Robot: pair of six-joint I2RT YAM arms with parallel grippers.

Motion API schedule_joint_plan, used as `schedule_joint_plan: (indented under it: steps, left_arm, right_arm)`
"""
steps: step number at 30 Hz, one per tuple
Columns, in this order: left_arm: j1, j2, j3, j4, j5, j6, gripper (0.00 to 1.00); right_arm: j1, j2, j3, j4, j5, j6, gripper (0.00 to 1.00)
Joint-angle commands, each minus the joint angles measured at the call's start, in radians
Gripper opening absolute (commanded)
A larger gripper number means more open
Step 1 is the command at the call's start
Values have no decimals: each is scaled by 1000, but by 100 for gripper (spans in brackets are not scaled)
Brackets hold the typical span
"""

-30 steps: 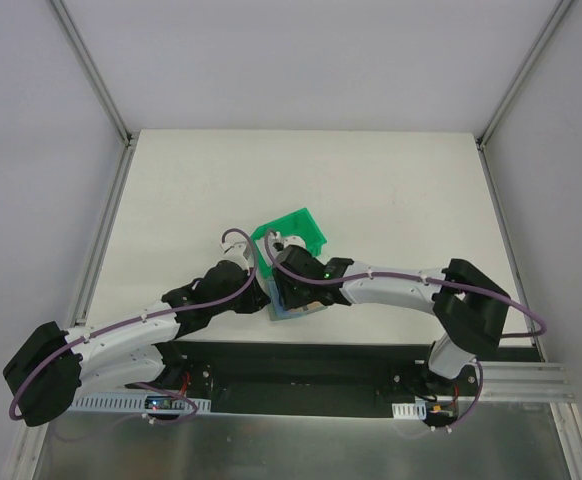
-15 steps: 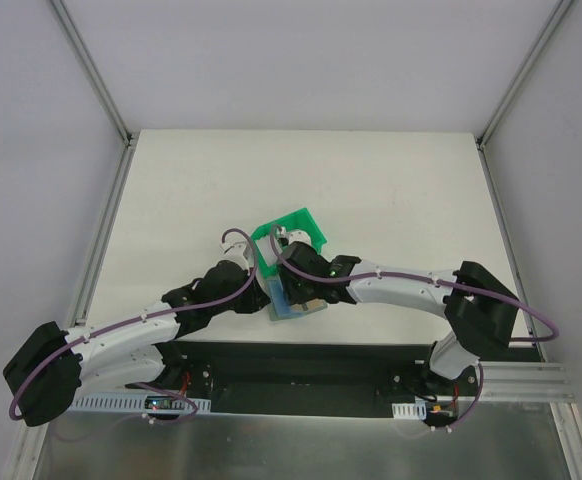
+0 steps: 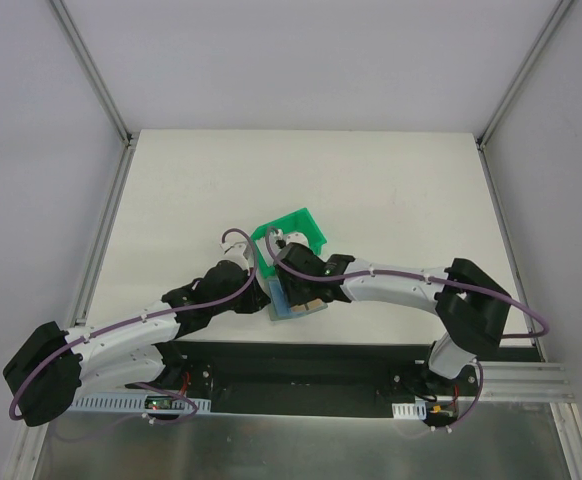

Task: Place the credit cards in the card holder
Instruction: Turn over the card slot in the card holder.

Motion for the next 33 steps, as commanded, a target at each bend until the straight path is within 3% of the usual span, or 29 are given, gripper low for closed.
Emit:
schedule_joint_plan:
  steps: [1,6,24,33]
  left_arm:
    - [11,0,25,7,10,9,0]
    - [11,0,25,7,7,9,0]
    - [8,4,27,6,10,9,0]
    - [9,-2,21,10,9,6,0]
  right_arm:
    - [1,-5,43,-100,104,-6,43]
    - [13,-23,73,-172,199,-12,43]
    - [50,113,194,-319,262,-26,45]
    - [61,58,135,-154,135,-44,46]
